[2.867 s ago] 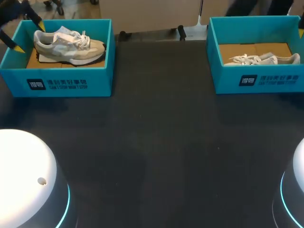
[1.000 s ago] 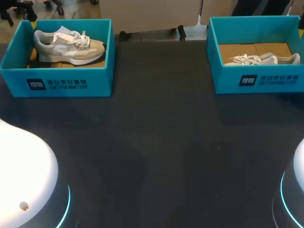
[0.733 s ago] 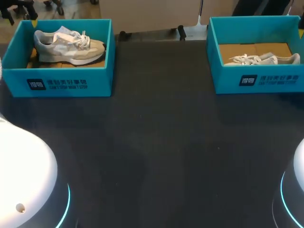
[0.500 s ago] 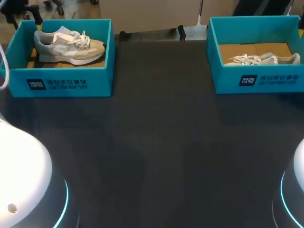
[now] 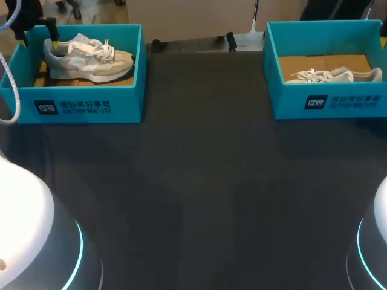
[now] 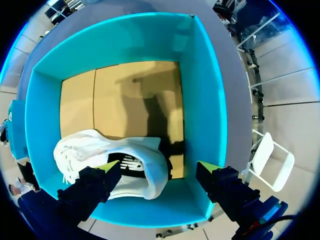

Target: Take the shoe out of the shoebox, open the shoe tongue, remove and reinsert the insole, then place the shoe into the shoebox

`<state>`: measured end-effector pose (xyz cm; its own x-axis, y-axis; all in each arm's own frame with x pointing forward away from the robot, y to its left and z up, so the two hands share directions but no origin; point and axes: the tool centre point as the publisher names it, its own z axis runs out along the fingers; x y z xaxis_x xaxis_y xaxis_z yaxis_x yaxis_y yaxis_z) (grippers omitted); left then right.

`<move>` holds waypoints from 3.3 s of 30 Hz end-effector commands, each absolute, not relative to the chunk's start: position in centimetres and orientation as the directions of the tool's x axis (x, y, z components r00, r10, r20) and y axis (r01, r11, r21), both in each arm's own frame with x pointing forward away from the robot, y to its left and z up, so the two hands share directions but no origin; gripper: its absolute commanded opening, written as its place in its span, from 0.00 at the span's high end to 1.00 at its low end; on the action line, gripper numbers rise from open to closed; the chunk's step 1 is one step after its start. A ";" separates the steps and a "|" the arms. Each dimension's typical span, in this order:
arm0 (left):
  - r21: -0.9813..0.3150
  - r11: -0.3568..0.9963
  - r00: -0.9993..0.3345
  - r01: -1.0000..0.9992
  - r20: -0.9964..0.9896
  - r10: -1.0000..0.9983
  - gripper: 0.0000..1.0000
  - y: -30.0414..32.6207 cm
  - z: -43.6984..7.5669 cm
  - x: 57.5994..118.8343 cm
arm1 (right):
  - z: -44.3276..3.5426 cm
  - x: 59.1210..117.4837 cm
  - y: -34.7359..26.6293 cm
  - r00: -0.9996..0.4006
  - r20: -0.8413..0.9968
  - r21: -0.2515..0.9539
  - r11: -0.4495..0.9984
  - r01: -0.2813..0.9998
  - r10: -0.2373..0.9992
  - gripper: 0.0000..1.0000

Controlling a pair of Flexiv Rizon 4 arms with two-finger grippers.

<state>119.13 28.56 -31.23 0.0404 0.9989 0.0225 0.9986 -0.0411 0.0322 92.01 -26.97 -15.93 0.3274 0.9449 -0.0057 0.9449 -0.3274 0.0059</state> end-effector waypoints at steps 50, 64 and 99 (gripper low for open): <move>-0.058 0.070 -0.069 0.996 0.027 0.997 0.04 29.1 -37.8 121.9 | -15.9 92.0 -27.0 0.328 -0.006 0.007 -0.328 0.945 0.945 0.00; -0.085 0.096 -0.095 0.992 0.025 0.995 0.15 29.9 -38.7 122.3 | -15.9 92.0 -27.0 0.328 -0.006 0.007 -0.328 0.945 0.945 0.00; -0.125 0.123 -0.124 0.984 0.002 0.992 1.00 30.4 -31.8 120.7 | -15.9 92.0 -27.0 0.328 -0.006 0.007 -0.328 0.945 0.945 0.00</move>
<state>120.74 30.19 -34.29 -0.1224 0.9925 0.0047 0.9924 0.1223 0.0094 92.01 -26.97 -15.93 0.3274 0.9449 -0.0056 0.9449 -0.3274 0.0060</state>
